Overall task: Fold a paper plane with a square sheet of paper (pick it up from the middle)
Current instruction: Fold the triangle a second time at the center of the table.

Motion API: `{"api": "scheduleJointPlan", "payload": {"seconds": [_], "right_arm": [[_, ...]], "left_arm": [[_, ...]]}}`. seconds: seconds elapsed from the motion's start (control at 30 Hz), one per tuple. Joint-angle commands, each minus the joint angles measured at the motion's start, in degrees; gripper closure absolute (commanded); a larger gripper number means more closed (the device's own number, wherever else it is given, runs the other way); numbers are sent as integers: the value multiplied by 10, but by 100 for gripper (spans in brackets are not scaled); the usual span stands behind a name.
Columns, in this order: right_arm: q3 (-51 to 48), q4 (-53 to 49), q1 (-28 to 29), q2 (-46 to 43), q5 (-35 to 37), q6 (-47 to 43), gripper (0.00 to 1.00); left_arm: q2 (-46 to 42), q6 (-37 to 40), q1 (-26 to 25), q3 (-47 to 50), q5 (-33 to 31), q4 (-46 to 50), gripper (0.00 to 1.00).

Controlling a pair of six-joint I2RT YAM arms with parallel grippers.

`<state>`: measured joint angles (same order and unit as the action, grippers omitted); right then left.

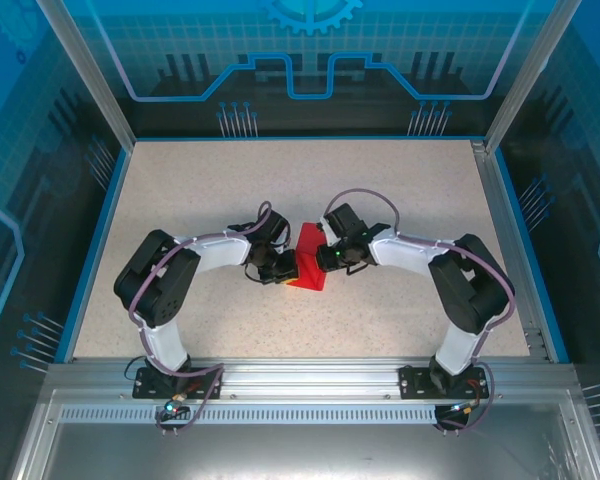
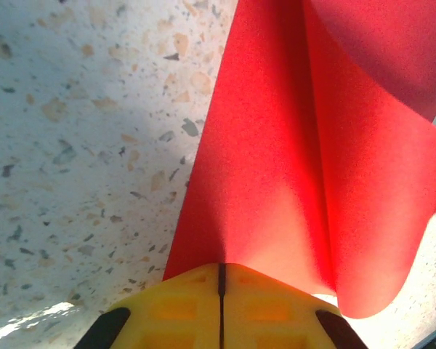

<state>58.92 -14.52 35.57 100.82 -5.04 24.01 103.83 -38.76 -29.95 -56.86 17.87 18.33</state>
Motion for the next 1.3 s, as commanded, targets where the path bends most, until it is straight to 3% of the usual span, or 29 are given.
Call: {"api": "scheduleJointPlan", "payload": {"seconds": [0.0,1.27], "right_arm": [[18,-21,-10,14,-13,-17,90],[59,-55,-14,59,35,-45,89]], "left_arm": [[6,14,2,-1,-47,41,92],[2,18,1,5,-37,34,90]]}}
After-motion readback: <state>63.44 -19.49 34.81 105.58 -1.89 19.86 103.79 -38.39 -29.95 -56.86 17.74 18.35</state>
